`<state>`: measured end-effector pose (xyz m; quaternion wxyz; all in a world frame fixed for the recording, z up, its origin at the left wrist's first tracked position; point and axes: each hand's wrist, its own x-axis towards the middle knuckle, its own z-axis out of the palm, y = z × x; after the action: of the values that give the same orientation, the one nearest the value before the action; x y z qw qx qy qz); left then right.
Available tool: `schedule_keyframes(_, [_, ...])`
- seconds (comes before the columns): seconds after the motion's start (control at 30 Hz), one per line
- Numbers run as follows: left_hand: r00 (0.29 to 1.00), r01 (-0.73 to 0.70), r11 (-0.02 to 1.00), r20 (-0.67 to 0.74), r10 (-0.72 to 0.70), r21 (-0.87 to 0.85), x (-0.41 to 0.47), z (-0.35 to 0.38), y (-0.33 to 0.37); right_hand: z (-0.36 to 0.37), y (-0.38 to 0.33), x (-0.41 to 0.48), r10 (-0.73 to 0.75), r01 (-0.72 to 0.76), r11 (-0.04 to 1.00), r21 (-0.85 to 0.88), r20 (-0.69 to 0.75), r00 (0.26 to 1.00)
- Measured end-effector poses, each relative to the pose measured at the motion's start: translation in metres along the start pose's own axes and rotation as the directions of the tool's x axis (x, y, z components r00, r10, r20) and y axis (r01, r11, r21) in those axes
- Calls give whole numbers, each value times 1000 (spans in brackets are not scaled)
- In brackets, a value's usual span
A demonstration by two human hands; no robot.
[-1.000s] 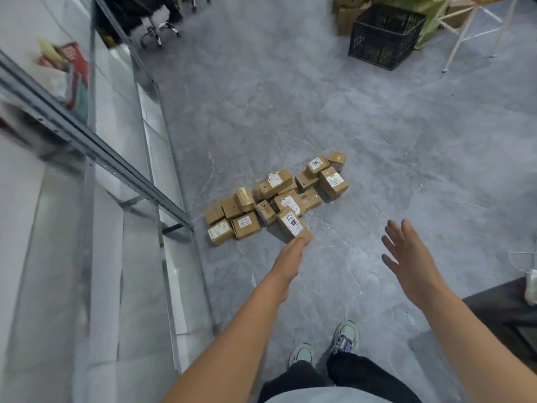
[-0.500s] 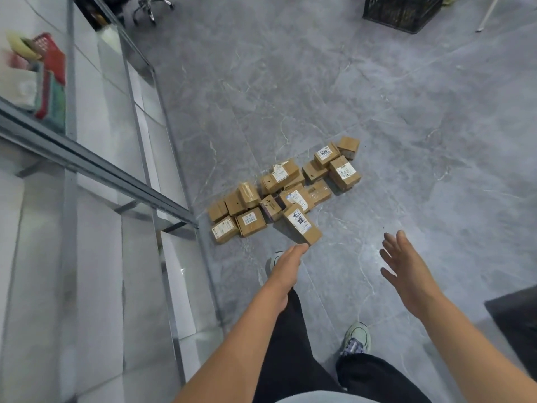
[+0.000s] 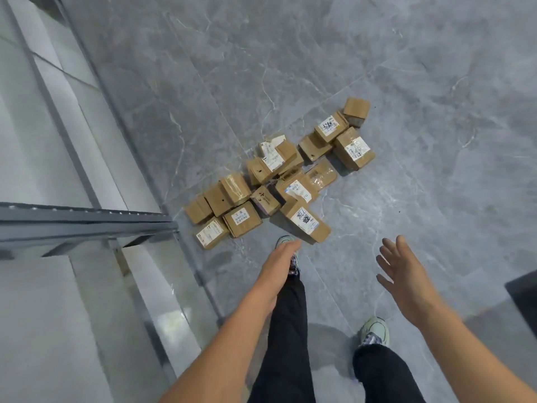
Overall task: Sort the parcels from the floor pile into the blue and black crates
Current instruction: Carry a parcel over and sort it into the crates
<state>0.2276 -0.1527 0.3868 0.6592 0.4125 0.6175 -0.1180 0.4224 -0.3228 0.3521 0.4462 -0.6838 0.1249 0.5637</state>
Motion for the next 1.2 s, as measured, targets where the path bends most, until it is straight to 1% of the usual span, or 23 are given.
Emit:
schedule_keyframes(0.1, [999,35,999,7,-36,39,49,-21,16,19,3,44,52,-51,998,29,-41,998])
schedule_keyframes(0.17, [998,56,997,5,-56,62,86,-28,21,29,9,76,113,-112,993,26,-51,992])
schedule_keyframes(0.23, [997,73,994,-11,-73,77,118,-32,26,35,20,109,171,-169,985,37,-64,983])
schedule_keyframes(0.3, [997,79,990,-8,-79,119,157,-33,31,38,32,152,186,-184,982,37,-64,980])
schedule_keyframes(0.37, [995,98,987,-12,-98,127,201,-30,31,41,46,196,239,-237,971,36,-74,968])
schedule_keyframes(0.47, [993,122,978,-26,-119,168,274,-19,19,40,75,262,285,-282,958,54,-59,957])
schedule_keyframes(0.63, [994,108,956,-15,-108,273,390,5,-5,42,128,363,340,-332,936,121,-57,939])
schedule_keyframes(0.73, [996,72,962,36,-84,262,441,17,-21,50,149,408,362,-353,926,138,-48,931])
schedule_keyframes(0.8, [995,93,966,24,-101,243,469,20,-37,56,159,429,373,-361,919,157,-51,926])
schedule_keyframes(0.87, [996,86,974,13,-91,208,483,21,-48,60,166,446,373,-359,913,191,-41,927])
schedule_keyframes(0.93, [997,72,978,9,-76,197,478,25,-46,63,170,455,379,-362,903,231,-34,925])
schedule_keyframes(1.03, [998,63,972,-15,-62,226,477,27,-50,60,175,460,391,-362,892,271,-59,919])
schedule_keyframes(1.1, [998,61,967,-33,-55,249,473,25,-51,55,176,458,394,-366,888,279,-49,918])
schedule_keyframes(1.2, [1000,-16,971,-22,22,237,459,24,-53,47,175,442,378,-347,884,313,-42,925])
